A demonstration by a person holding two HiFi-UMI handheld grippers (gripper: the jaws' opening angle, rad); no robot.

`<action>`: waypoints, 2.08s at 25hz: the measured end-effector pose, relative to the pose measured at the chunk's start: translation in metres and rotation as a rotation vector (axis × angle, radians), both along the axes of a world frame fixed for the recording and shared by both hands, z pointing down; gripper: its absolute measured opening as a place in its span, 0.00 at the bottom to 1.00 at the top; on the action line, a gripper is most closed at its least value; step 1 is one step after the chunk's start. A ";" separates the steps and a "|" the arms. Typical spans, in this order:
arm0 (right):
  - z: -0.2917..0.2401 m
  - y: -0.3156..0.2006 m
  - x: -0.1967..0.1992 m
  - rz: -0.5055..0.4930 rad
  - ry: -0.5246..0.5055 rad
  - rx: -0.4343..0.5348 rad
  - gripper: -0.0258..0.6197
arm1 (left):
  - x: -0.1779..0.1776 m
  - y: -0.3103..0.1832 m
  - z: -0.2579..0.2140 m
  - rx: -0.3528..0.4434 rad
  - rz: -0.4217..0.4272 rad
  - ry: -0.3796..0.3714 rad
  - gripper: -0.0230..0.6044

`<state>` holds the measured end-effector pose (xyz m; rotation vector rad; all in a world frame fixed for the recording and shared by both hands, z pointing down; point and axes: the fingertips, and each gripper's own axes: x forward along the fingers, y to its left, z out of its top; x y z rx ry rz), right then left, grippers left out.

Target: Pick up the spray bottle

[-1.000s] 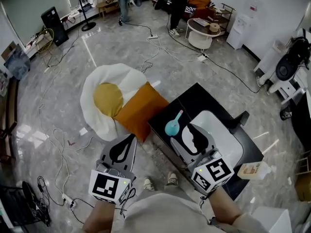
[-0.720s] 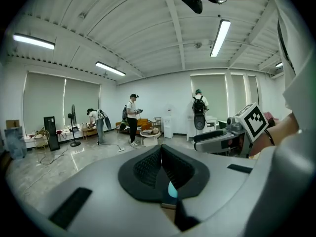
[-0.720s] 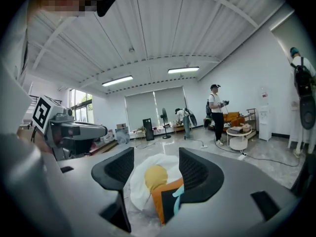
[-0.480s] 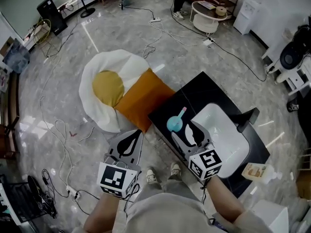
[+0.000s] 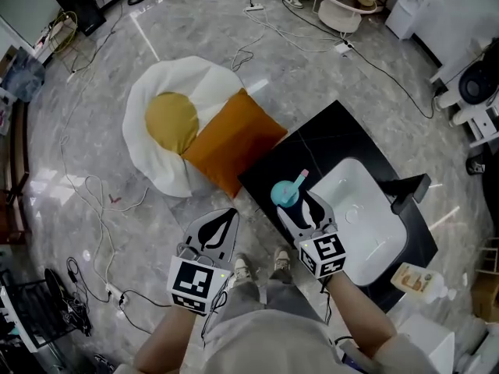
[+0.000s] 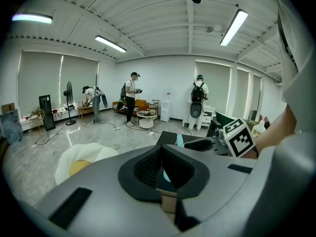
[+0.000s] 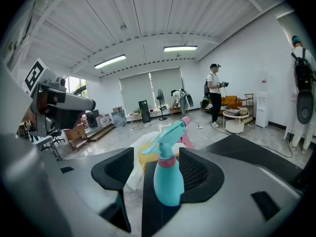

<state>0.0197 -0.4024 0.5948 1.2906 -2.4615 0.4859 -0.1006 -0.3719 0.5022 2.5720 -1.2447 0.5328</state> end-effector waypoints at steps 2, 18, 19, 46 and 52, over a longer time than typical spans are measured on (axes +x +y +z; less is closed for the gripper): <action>0.010 -0.005 0.001 -0.001 0.015 -0.006 0.49 | -0.001 -0.001 0.008 -0.015 -0.003 -0.004 0.07; 0.014 -0.036 0.010 0.024 0.043 0.033 0.30 | -0.023 0.002 0.026 -0.070 -0.087 -0.021 0.07; 0.009 -0.037 0.011 0.026 0.036 0.037 0.29 | -0.023 0.003 0.024 -0.068 -0.089 -0.019 0.07; -0.326 0.053 -0.006 -0.121 -0.032 0.465 0.29 | -0.042 0.038 -0.226 0.452 -0.097 -0.031 0.07; -0.360 0.087 -0.007 -0.160 -0.043 0.528 0.29 | -0.053 0.064 -0.255 0.548 -0.150 -0.034 0.07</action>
